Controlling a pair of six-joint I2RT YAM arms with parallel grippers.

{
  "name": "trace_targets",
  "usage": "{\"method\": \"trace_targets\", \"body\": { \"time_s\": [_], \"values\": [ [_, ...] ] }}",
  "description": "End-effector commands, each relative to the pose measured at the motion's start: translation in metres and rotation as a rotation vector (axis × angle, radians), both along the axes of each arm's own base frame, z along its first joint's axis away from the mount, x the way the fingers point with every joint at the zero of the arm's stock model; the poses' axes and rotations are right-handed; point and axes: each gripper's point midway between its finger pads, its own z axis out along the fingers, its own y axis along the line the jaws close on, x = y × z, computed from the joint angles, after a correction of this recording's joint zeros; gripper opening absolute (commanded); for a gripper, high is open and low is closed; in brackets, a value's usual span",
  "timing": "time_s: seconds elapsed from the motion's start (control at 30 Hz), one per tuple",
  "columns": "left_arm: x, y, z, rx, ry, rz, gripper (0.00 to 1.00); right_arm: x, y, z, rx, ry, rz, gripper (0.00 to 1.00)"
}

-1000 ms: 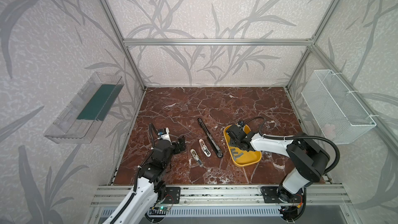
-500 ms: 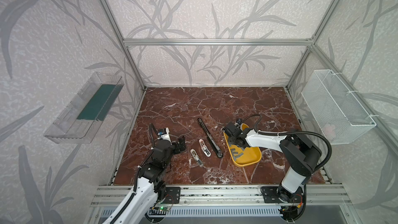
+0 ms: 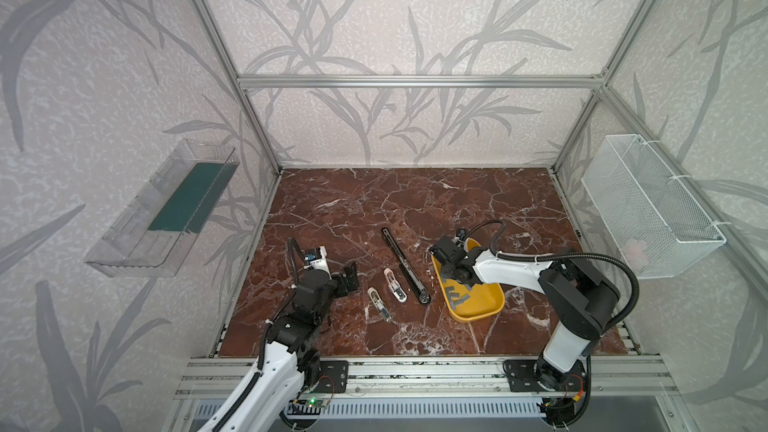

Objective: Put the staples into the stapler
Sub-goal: 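Lower the right gripper onto another grey strip and close on it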

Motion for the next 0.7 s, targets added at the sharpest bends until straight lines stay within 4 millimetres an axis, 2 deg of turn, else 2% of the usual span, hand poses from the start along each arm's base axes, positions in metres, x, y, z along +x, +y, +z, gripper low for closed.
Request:
{"method": "trace_targets", "body": {
  "time_s": [0.0, 0.13, 0.43, 0.67],
  "values": [
    [0.0035, -0.0002, 0.0107, -0.005, -0.03, 0.007, 0.99, -0.0215, -0.0226, -0.0247, -0.101, 0.107, 0.0, 0.21],
    [0.0034, -0.0004, 0.0106, -0.006, -0.03, 0.006, 0.99, -0.0218, -0.0231, -0.0264, -0.105, 0.108, 0.006, 0.21],
    [0.0034, -0.0007, 0.0106, -0.006, -0.03, 0.005, 0.99, -0.0197, -0.0223, -0.031, -0.111, 0.115, 0.014, 0.28],
    [0.0036, -0.0007, 0.0111, -0.007, -0.031, 0.004, 0.99, -0.0217, -0.0213, -0.0328, -0.1, 0.129, 0.018, 0.21]
  ]
}}
